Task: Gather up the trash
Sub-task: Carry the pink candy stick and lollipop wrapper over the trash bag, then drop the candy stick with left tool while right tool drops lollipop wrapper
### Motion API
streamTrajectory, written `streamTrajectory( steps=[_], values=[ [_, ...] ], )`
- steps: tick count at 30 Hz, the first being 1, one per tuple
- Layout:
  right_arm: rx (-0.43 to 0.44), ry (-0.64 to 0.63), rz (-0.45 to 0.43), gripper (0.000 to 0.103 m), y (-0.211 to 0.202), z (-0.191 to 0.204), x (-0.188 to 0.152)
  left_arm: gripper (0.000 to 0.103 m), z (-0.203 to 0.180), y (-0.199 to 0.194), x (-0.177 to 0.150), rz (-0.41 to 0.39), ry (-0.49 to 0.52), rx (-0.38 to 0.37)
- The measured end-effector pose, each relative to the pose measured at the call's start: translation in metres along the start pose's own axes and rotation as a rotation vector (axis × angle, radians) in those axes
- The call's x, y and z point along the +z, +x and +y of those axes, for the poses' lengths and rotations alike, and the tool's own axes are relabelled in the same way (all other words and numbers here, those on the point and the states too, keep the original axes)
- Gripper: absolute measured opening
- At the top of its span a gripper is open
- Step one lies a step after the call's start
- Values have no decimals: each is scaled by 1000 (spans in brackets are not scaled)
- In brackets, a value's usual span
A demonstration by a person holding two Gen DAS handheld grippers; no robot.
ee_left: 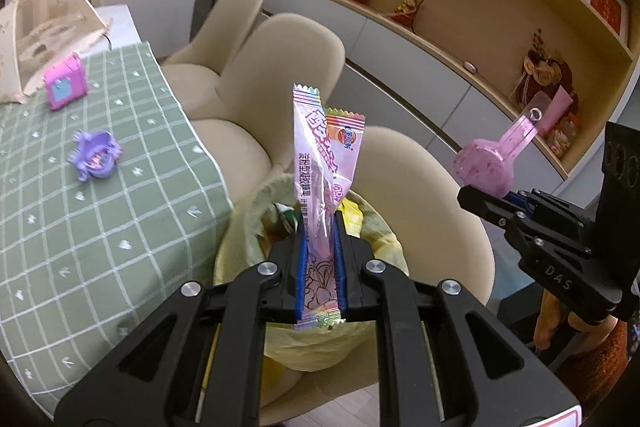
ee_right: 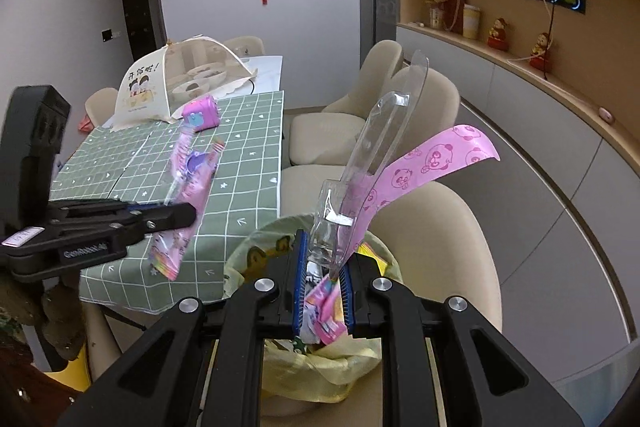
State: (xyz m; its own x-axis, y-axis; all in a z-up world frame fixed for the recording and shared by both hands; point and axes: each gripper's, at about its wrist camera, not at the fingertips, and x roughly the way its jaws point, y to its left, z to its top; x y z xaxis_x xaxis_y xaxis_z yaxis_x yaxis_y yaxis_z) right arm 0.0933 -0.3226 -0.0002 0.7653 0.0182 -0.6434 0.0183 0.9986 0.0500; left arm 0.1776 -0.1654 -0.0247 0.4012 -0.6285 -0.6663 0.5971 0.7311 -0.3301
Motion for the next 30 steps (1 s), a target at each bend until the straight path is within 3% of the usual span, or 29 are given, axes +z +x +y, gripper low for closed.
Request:
streamTrajectory(
  steps=[7,16,20,30],
  values=[
    [-6,31,5,16,-2,-10,-10,11,-7,37,-1,54,12,-38],
    [-13,52,30,16,1,-16,-23,11,2,73,5,92,11,-8],
    [-17,59,40,16,3,-17,-25,38,10,82,1,117,-32,-15],
    [-7,64,69,16,17,-17,-28,41,25,64,-8,92,-72,34]
  ],
)
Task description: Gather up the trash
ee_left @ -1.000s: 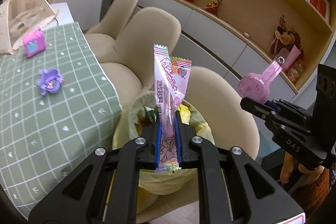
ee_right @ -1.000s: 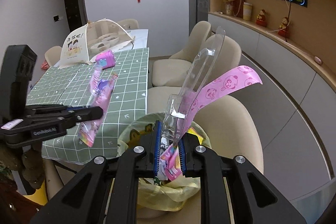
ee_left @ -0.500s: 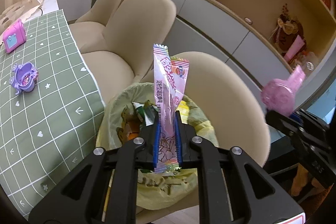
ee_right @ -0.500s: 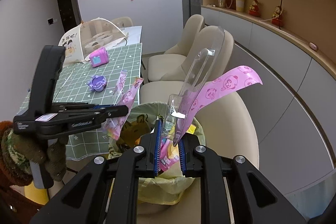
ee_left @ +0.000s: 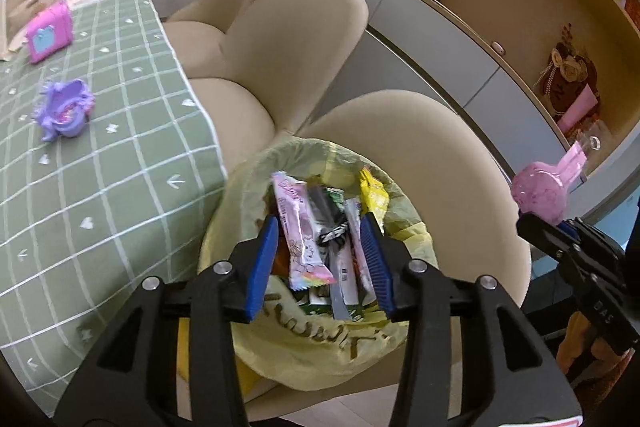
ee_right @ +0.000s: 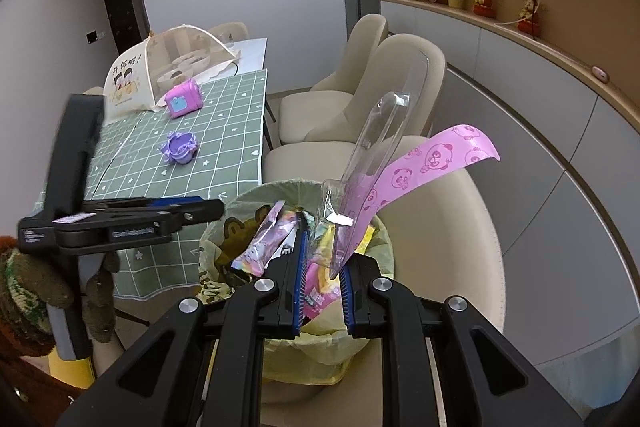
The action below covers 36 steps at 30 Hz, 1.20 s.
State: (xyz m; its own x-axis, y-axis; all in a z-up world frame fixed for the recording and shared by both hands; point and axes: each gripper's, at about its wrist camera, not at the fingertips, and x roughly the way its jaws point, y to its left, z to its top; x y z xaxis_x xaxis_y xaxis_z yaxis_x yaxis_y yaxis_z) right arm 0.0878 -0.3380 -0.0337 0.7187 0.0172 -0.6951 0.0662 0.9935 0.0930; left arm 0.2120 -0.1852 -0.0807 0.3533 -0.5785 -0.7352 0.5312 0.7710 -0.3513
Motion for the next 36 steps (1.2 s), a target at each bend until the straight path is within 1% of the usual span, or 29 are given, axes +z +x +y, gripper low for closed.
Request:
streamTrajectory(
  steps=[3,6,9,12,16,18,20,22,23,24,25,27,28,30,33,35,36],
  values=[
    [15,-5,14,16,8,4,1,43,-2,-17,-4,-35,14,59],
    [42,-23,33,16,20,7,2,44,-3,-34,-8,-65,8,92],
    [86,-46,60,16,34,13,3,45,-4,-51,-12,-97,-6,126],
    [131,-92,89,16,51,23,2,46,0,-68,-20,-119,-40,145],
    [194,-110,110,16,68,33,3,48,16,-96,-39,-142,-104,191],
    [213,-108,117,17,75,35,2,51,26,-105,-49,-149,-135,208],
    [228,-101,150,19,86,37,1,55,34,-112,-60,-152,-167,217],
    [230,-93,166,28,91,37,-1,57,39,-118,-72,-154,-194,229],
    [230,-92,170,30,91,36,-3,59,41,-120,-75,-153,-203,233],
    [228,-91,174,35,92,36,-4,62,43,-122,-81,-154,-214,240],
    [222,-90,172,44,90,36,-5,64,45,-125,-87,-157,-223,249],
    [225,-83,155,55,84,34,-7,70,45,-131,-95,-169,-226,269],
    [223,-78,147,55,80,34,-8,71,43,-135,-102,-180,-225,288],
    [213,-75,127,55,67,34,-12,77,37,-143,-114,-193,-218,311],
    [203,-102,69,55,32,41,-23,77,21,-161,-136,-231,-201,360],
    [198,-120,19,55,-4,51,-37,77,7,-177,-156,-265,-200,401],
    [201,-123,5,55,-14,53,-41,77,-1,-184,-164,-281,-197,416]
  ],
)
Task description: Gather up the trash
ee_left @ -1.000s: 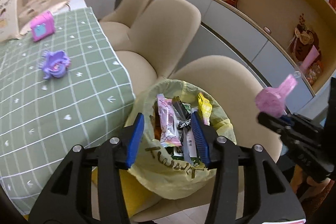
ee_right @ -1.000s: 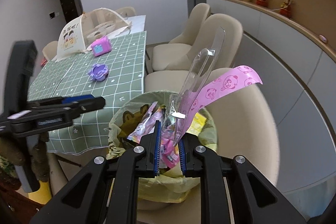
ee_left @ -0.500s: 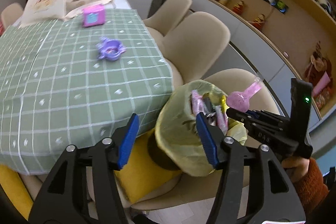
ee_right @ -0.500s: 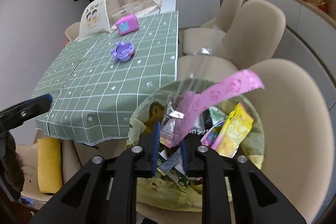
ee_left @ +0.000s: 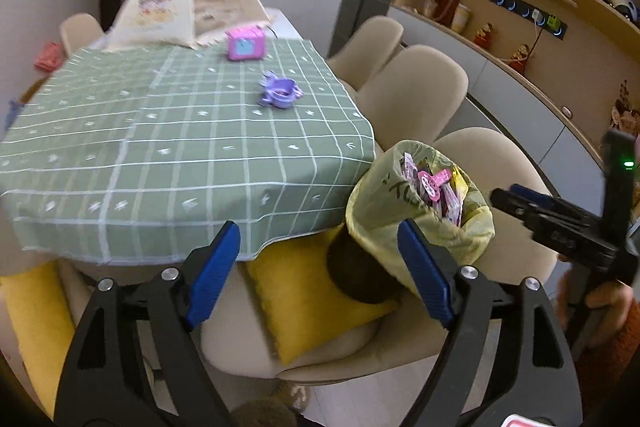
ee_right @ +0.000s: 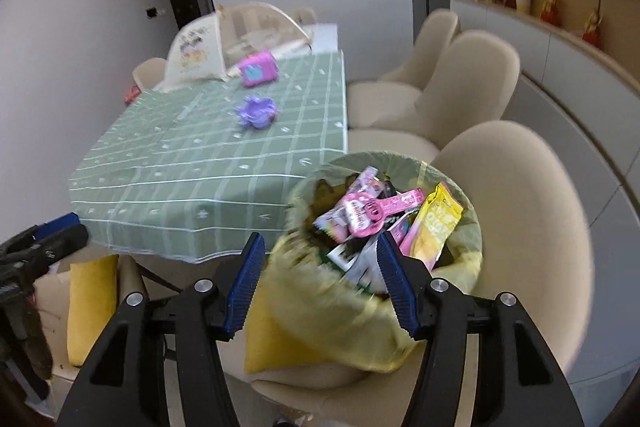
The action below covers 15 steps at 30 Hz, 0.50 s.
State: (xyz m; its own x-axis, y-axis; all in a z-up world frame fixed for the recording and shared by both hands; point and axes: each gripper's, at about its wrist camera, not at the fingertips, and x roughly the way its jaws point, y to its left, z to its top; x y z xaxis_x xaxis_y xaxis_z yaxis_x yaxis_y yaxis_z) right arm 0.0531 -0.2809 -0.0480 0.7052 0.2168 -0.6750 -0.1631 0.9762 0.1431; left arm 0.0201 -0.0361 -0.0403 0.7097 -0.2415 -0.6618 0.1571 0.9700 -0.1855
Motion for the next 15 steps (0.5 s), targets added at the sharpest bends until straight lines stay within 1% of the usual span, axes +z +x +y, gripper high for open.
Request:
streamTrajectory(
  steps=[1,4,7,9,11,13,15],
  values=[
    [5,-5,-21,55,-17,9,-7,77,-5,-16,-10,-24,6,22],
    [13,-15,-69,55,-58,28,-29,77,-17,-46,-29,-66,13,71],
    [-13,-56,-128,55,-102,47,-51,77,-32,-79,-48,-123,34,115],
    [-12,-70,-156,55,-123,54,-64,77,-43,-101,-61,-165,44,150],
    [-19,-87,-180,55,-140,60,-75,77,-53,-122,-72,-200,44,175],
    [-39,-108,-197,55,-153,65,-86,77,-61,-137,-80,-213,40,208],
    [-38,-111,-196,55,-162,66,-96,77,-67,-148,-87,-222,41,238]
  ],
)
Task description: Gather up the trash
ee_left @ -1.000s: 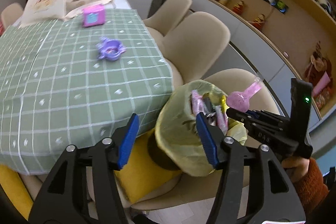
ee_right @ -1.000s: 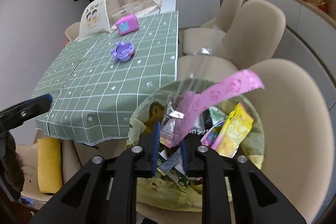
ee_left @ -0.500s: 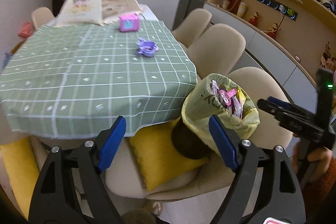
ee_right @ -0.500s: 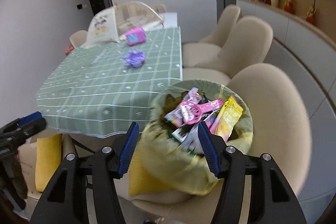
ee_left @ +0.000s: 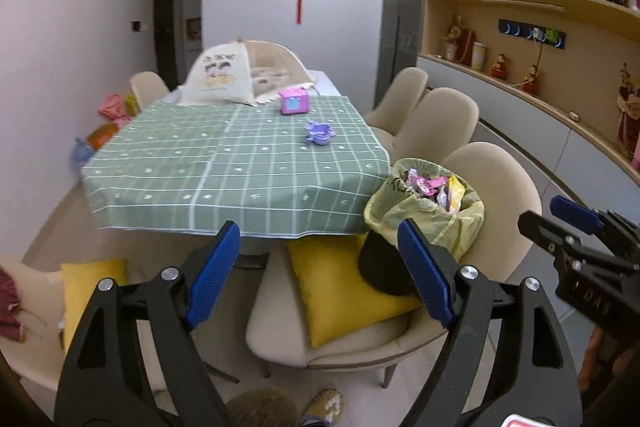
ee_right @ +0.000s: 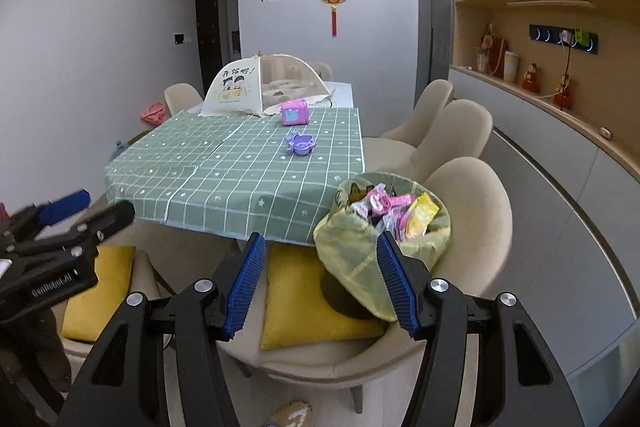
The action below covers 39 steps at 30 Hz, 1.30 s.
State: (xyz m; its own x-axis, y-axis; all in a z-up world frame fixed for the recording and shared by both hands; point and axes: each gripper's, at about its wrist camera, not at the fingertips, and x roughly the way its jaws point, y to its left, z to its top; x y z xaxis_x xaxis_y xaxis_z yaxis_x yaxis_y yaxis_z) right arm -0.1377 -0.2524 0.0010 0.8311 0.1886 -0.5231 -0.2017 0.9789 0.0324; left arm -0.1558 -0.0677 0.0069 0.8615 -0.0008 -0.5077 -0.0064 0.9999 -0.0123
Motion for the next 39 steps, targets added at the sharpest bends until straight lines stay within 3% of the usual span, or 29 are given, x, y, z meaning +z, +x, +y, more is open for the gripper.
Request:
streamTrajectory(
  steps=[13,39],
  values=[
    [31,13,-6,55,-38,1,-24,77,-13,-53,-19,-15,2,23],
    [11,22,-19,55,-53,-1,-39,77,-29,-67,-31,-14,37,3]
  ],
)
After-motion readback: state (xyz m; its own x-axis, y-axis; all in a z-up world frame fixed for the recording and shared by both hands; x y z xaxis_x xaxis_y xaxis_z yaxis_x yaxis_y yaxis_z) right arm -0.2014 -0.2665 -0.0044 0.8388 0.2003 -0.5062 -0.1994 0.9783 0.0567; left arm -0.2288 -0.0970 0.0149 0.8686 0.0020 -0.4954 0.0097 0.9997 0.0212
